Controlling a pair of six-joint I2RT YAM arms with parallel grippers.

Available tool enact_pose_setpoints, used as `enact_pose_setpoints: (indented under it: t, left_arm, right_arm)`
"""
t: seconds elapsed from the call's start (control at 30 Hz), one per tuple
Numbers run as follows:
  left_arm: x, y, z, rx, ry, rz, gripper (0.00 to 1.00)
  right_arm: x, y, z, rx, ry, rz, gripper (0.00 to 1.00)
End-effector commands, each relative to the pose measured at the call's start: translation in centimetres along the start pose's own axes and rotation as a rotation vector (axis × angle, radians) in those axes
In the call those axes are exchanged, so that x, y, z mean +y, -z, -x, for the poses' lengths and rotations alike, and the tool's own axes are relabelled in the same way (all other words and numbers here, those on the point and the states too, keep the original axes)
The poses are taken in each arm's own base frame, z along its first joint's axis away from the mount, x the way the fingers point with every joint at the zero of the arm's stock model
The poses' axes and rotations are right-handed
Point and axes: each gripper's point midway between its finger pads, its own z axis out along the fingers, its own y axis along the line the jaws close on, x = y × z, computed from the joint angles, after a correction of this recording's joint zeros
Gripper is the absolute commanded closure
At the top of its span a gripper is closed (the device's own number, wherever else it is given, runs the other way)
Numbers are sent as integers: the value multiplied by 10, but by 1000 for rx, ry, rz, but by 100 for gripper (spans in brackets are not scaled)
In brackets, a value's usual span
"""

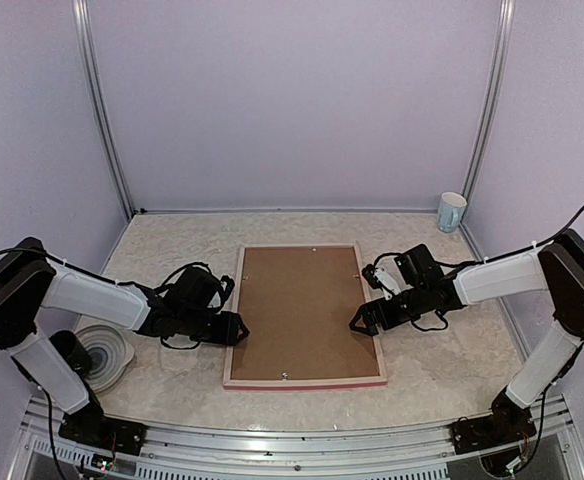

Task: Put the photo into the frame
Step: Press the fastener onto the backboard.

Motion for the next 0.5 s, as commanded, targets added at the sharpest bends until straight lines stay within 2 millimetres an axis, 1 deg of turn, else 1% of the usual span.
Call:
enact_pose_setpoints:
  t: [0.0,0.43,0.47]
  left_arm:
    - [-2,-2,-4,26,-17,7,48]
    - [-2,-3,-3,13,22,14,48]
    - [2,-3,-1,0,26,34,48]
  right_arm:
    - [-6,-2,3,2,0,-14,1]
    - [-6,-1,4,-3,3,-20,1]
    - [-6,-1,3,-2,1,-18,1]
